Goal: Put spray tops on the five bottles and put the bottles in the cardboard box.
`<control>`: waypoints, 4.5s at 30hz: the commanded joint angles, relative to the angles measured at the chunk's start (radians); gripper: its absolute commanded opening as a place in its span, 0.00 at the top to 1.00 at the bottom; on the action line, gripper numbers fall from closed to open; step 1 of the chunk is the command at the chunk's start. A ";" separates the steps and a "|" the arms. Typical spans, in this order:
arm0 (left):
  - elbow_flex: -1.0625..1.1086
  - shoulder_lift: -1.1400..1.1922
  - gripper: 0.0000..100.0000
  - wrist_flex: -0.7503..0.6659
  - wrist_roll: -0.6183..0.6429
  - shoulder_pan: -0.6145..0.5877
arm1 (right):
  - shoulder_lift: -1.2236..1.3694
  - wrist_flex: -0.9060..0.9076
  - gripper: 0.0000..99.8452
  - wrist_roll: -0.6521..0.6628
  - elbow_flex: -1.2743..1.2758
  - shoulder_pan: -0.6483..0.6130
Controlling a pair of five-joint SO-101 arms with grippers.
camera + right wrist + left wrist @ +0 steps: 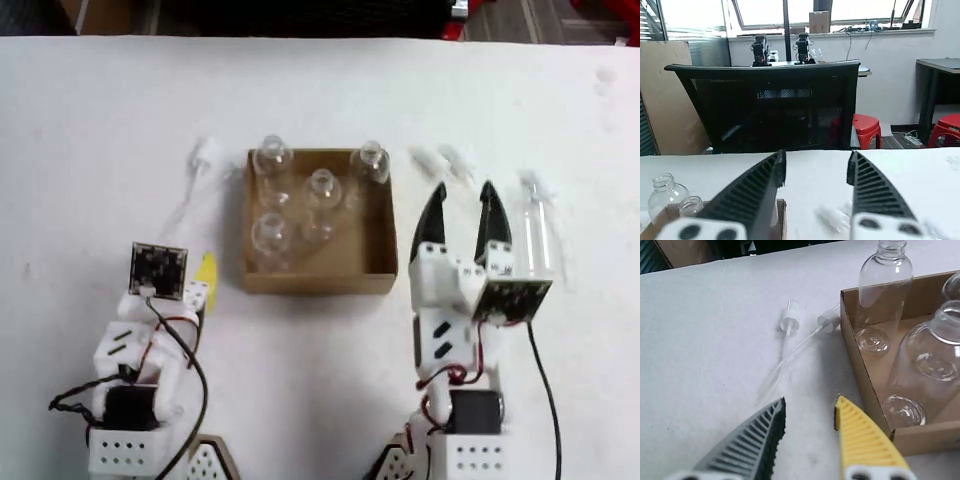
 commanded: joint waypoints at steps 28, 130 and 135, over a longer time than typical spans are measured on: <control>-0.005 -0.012 0.84 -0.009 -0.005 0.004 | 0.027 0.140 0.82 0.083 0.014 0.328; -0.008 -0.012 0.84 0.011 -0.009 0.008 | 2.954 1.460 0.98 0.465 -3.147 0.450; -0.012 -0.012 0.84 0.011 -0.003 0.005 | 2.852 1.474 0.99 0.463 -3.201 0.461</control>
